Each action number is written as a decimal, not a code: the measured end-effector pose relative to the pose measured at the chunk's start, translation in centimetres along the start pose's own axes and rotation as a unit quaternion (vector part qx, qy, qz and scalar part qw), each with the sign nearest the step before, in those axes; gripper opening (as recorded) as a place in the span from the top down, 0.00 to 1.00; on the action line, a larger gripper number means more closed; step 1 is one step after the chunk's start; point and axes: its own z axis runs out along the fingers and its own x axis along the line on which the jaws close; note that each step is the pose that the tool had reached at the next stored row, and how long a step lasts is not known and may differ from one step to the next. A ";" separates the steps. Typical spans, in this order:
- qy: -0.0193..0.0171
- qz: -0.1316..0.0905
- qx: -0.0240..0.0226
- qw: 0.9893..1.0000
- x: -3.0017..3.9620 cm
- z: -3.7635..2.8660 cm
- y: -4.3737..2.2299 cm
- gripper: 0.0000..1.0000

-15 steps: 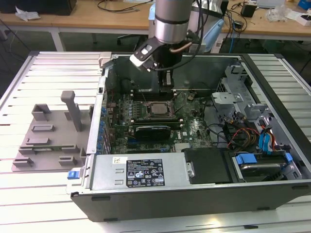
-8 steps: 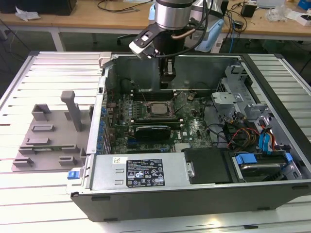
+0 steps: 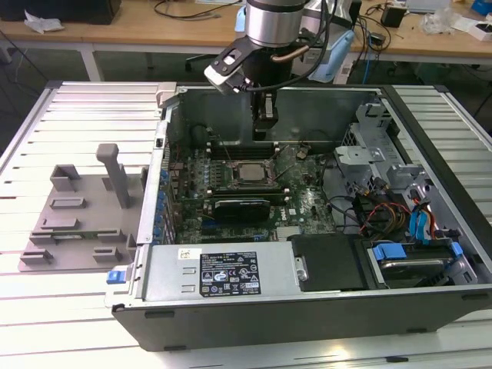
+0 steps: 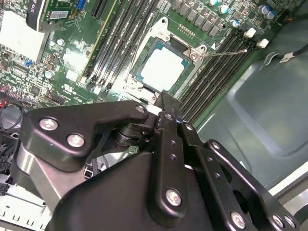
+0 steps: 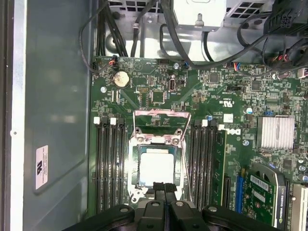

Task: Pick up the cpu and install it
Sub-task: 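Close the cpu cover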

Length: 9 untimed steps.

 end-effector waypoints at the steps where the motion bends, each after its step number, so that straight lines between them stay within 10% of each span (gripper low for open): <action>1: 0.000 0.000 0.000 1.000 0.00 0.00 0.03 0.89; 9: 0.000 0.000 0.004 1.000 -0.16 0.09 5.97 0.89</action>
